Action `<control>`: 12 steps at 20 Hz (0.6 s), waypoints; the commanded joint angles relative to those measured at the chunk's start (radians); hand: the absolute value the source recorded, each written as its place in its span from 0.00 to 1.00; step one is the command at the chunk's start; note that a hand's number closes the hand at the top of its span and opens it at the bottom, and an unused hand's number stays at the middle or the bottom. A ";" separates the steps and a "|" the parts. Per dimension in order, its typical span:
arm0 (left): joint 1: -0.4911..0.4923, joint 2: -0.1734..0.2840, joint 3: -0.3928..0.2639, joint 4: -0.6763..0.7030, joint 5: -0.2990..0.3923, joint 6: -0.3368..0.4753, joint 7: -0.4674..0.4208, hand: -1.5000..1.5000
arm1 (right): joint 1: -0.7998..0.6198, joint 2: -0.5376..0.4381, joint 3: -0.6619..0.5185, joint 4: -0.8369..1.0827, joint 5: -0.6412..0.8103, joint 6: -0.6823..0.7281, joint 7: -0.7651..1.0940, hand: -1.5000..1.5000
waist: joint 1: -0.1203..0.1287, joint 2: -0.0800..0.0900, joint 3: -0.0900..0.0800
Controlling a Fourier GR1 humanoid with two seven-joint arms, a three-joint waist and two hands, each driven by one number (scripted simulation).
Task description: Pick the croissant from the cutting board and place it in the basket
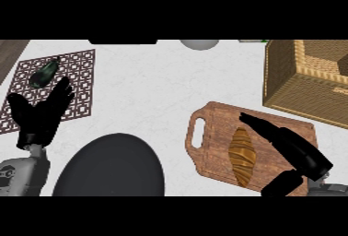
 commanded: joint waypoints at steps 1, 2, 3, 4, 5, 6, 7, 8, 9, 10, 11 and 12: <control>-0.046 0.007 0.019 0.042 -0.001 -0.012 0.015 0.50 | -0.076 0.042 0.039 0.103 0.096 -0.066 -0.004 0.00 | 0.003 0.001 0.000; -0.002 -0.009 0.012 0.018 -0.011 -0.003 -0.015 0.50 | 0.041 0.066 0.093 0.002 0.130 -0.087 0.030 0.00 | 0.000 0.000 0.000; -0.067 0.014 0.042 0.062 0.009 -0.027 0.006 0.50 | 0.014 0.036 0.037 0.016 0.098 -0.049 0.009 0.00 | -0.001 0.000 0.000; -0.003 -0.014 0.012 0.039 -0.025 -0.019 -0.042 0.50 | -0.022 0.039 0.023 0.028 0.099 -0.033 0.027 0.00 | 0.001 0.000 0.000; 0.024 0.003 0.017 -0.030 0.003 -0.036 0.011 0.50 | 0.054 0.064 0.082 0.060 0.172 -0.145 -0.023 0.00 | 0.002 0.000 0.000; 0.032 0.017 0.044 -0.030 0.015 -0.048 0.004 0.50 | 0.014 0.048 0.062 0.068 0.164 -0.101 -0.004 0.00 | 0.003 0.000 0.000; 0.009 -0.017 0.030 0.095 -0.024 -0.036 -0.121 0.50 | 0.006 0.050 0.061 0.050 0.156 -0.074 0.017 0.00 | -0.001 0.001 0.000; -0.035 0.008 0.044 0.065 -0.015 -0.037 -0.051 0.50 | 0.028 0.079 0.087 0.019 0.185 -0.104 0.038 0.00 | -0.001 0.000 0.000; 0.007 -0.001 0.027 -0.029 -0.020 -0.023 0.000 0.50 | -0.028 0.062 0.067 0.119 0.198 -0.111 -0.001 0.00 | 0.003 0.000 0.000; 0.014 -0.031 0.012 -0.019 -0.027 -0.015 -0.007 0.50 | -0.047 0.068 0.051 0.053 0.164 -0.035 0.058 0.00 | 0.002 0.000 0.000; 0.030 0.008 0.051 -0.037 -0.001 -0.044 0.014 0.50 | 0.020 0.056 0.063 0.064 0.203 -0.117 -0.014 0.00 | 0.002 0.000 0.000; -0.013 0.013 0.065 0.051 0.010 -0.064 -0.038 0.50 | 0.005 0.065 0.100 0.136 0.238 -0.166 -0.072 1.00 | 0.001 0.001 0.000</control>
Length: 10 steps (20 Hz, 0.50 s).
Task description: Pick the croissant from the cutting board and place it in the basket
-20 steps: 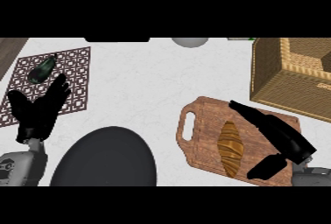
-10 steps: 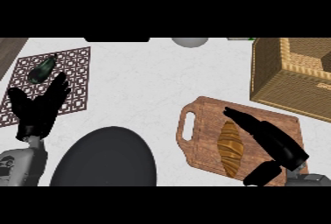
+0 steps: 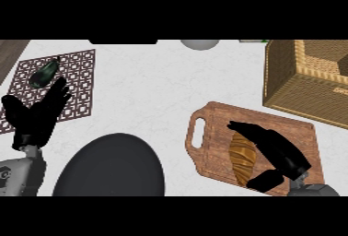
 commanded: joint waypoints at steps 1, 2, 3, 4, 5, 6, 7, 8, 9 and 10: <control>-0.031 -0.003 -0.001 0.012 -0.003 0.005 0.027 0.50 | -0.010 -0.068 0.046 0.031 0.082 -0.003 -0.064 1.00 | 0.000 0.001 0.000; 0.008 0.012 0.021 0.041 0.006 -0.030 -0.033 0.50 | -0.057 -0.046 0.030 -0.009 0.060 0.051 -0.006 1.00 | 0.001 0.000 0.000; 0.033 -0.017 -0.008 -0.006 -0.008 -0.015 -0.023 0.50 | 0.000 -0.022 0.085 0.021 0.108 -0.013 -0.040 1.00 | 0.001 0.000 0.000; 0.048 -0.021 -0.011 -0.096 -0.011 0.012 0.046 0.50 | -0.038 0.010 0.076 0.029 0.117 -0.018 -0.004 1.00 | 0.003 0.000 0.000; -0.020 0.003 0.006 0.000 -0.018 -0.001 0.024 0.50 | 0.004 0.025 0.103 0.041 0.137 -0.058 -0.026 1.00 | -0.001 0.000 0.000; 0.015 0.008 0.026 -0.003 0.004 -0.024 0.002 0.50 | -0.023 -0.023 0.049 0.113 0.129 -0.075 -0.100 1.00 | 0.001 0.001 0.000; -0.020 -0.005 0.010 -0.016 -0.005 -0.007 0.038 0.50 | -0.036 0.003 0.063 0.089 0.121 -0.040 -0.065 1.00 | 0.000 0.000 0.000; 0.042 -0.007 0.018 -0.032 0.002 -0.027 -0.010 0.50 | -0.005 -0.027 0.047 0.067 0.120 -0.050 -0.104 1.00 | 0.001 0.000 0.000; 0.020 -0.049 -0.036 -0.036 -0.056 0.031 0.010 0.50 | -0.032 -0.028 0.040 0.118 0.124 -0.048 -0.098 1.00 | 0.001 0.001 0.000; -0.008 -0.007 0.017 0.019 -0.013 -0.014 -0.007 0.50 | -0.019 0.015 0.094 0.074 0.160 -0.055 -0.054 1.00 | -0.001 0.001 0.000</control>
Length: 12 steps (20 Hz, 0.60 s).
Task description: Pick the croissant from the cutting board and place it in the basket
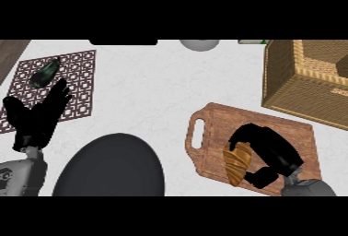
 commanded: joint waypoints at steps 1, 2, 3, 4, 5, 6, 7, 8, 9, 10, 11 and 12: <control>0.036 -0.010 0.002 -0.036 0.011 -0.011 0.003 0.50 | 0.006 0.008 0.038 0.092 0.043 -0.026 -0.048 1.00 | 0.003 0.009 0.008; 0.001 -0.015 -0.013 -0.008 -0.002 -0.013 -0.003 0.50 | -0.015 0.024 0.048 0.041 0.045 0.025 0.010 1.00 | 0.000 0.009 0.007; 0.017 -0.028 -0.011 -0.002 -0.019 0.018 -0.020 0.50 | 0.000 0.100 0.086 0.060 0.083 -0.026 0.085 1.00 | 0.001 0.010 0.007; -0.006 -0.003 0.001 0.005 -0.007 -0.002 -0.001 0.50 | 0.054 0.156 0.142 -0.080 0.105 0.023 0.215 1.00 | -0.006 0.007 0.007; -0.002 0.038 0.035 0.012 0.029 -0.042 0.006 0.50 | 0.123 0.213 0.186 -0.076 0.160 -0.065 0.264 1.00 | -0.009 0.006 0.006; 0.007 -0.003 -0.003 0.030 -0.008 -0.016 -0.024 0.50 | 0.132 0.241 0.216 -0.042 0.174 -0.105 0.301 1.00 | -0.008 0.008 0.007; 0.014 -0.020 -0.015 -0.013 -0.027 0.018 -0.012 0.50 | 0.133 0.242 0.267 -0.099 0.160 -0.112 0.413 1.00 | -0.004 0.005 0.007; 0.011 0.001 0.013 0.020 0.000 -0.010 -0.028 0.50 | 0.151 0.243 0.275 -0.145 0.149 -0.105 0.480 1.00 | -0.009 0.006 0.006; -0.021 0.002 0.016 0.016 -0.002 0.008 0.010 0.50 | 0.156 0.244 0.364 -0.159 0.153 -0.130 0.556 1.00 | -0.007 0.006 0.006; -0.016 -0.017 -0.009 0.015 -0.012 0.006 0.009 0.50 | 0.168 0.245 0.398 -0.137 0.170 -0.155 0.579 1.00 | -0.005 0.007 0.007; -0.003 -0.027 -0.021 -0.021 -0.028 0.025 0.016 0.50 | 0.152 0.246 0.450 -0.120 0.147 -0.190 0.633 1.00 | 0.002 0.007 0.007; 0.024 0.000 0.002 -0.036 -0.004 -0.008 0.009 0.50 | 0.149 0.247 0.424 -0.183 0.122 -0.150 0.645 1.00 | 0.001 0.007 0.007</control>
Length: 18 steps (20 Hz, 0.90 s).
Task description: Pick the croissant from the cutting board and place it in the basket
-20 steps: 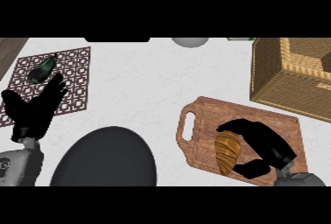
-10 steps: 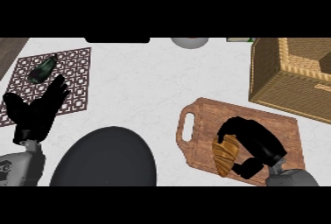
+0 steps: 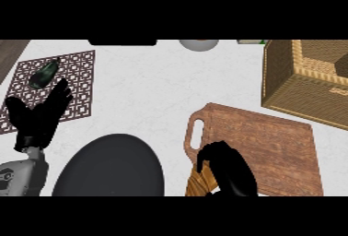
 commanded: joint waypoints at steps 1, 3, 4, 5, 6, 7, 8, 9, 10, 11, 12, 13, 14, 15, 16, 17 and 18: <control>0.011 0.006 0.017 0.039 0.015 -0.028 -0.055 0.50 | 0.021 0.039 0.205 -0.028 -0.059 -0.069 0.231 1.00 | 0.005 0.011 0.007; 0.006 -0.024 -0.013 -0.021 -0.009 0.019 0.009 0.50 | 0.073 0.039 0.172 -0.074 -0.169 -0.171 0.172 1.00 | 0.003 0.010 0.009; -0.026 -0.009 0.002 0.023 -0.004 0.010 -0.002 0.50 | 0.060 0.040 0.195 -0.125 -0.199 -0.182 0.176 1.00 | -0.003 0.012 0.008; 0.038 0.010 0.007 -0.043 0.006 -0.011 0.002 0.50 | 0.096 0.040 0.208 -0.129 -0.199 -0.282 0.127 1.00 | 0.008 0.007 0.009; -0.033 0.005 0.009 0.037 -0.007 0.008 0.011 0.50 | 0.089 0.040 0.239 -0.230 -0.219 -0.255 0.153 1.00 | -0.013 0.010 0.008; -0.032 0.000 0.002 -0.013 -0.002 0.016 0.047 0.50 | 0.077 0.040 0.236 -0.194 -0.263 -0.344 0.104 1.00 | 0.000 0.009 0.010; -0.022 0.021 0.020 0.017 0.023 -0.028 0.013 0.50 | 0.082 0.040 0.285 -0.250 -0.248 -0.380 0.133 1.00 | -0.003 0.009 0.009; 0.021 -0.008 0.005 0.004 -0.008 0.008 -0.018 0.50 | 0.076 0.040 0.287 -0.346 -0.193 -0.347 0.155 1.00 | -0.005 0.005 0.008; -0.030 -0.015 0.000 0.006 0.006 0.009 0.027 0.50 | 0.046 0.040 0.294 -0.338 -0.178 -0.393 0.155 1.00 | -0.006 0.007 0.008; -0.009 -0.001 0.005 -0.015 0.006 0.003 0.034 0.50 | 0.076 0.040 0.309 -0.402 -0.117 -0.375 0.192 1.00 | -0.007 0.005 0.008; -0.024 0.019 0.024 0.043 0.010 -0.018 -0.011 0.50 | 0.034 0.040 0.319 -0.423 -0.100 -0.391 0.243 1.00 | -0.012 0.007 0.007; -0.014 0.010 0.013 -0.026 0.015 -0.006 0.049 0.50 | 0.044 0.040 0.277 -0.448 -0.086 -0.371 0.253 1.00 | -0.006 0.004 0.008; -0.001 0.004 0.008 -0.003 -0.003 0.003 0.018 0.50 | -0.008 0.039 0.310 -0.482 -0.055 -0.354 0.348 1.00 | -0.007 0.004 0.006; 0.001 -0.037 -0.024 -0.001 -0.031 0.031 -0.001 0.50 | 0.001 0.039 0.300 -0.435 -0.062 -0.409 0.310 1.00 | -0.007 0.007 0.007; 0.007 0.008 0.013 -0.018 0.008 -0.005 0.023 0.50 | -0.028 0.039 0.274 -0.533 -0.037 -0.322 0.382 1.00 | -0.008 0.001 0.006; -0.008 0.006 0.011 0.024 -0.005 -0.003 -0.006 0.50 | -0.058 0.038 0.231 -0.528 -0.048 -0.285 0.396 1.00 | -0.010 0.008 0.006; -0.004 0.015 0.019 0.024 0.002 -0.013 -0.013 0.50 | -0.099 0.038 0.213 -0.564 -0.031 -0.261 0.460 1.00 | -0.006 0.008 0.006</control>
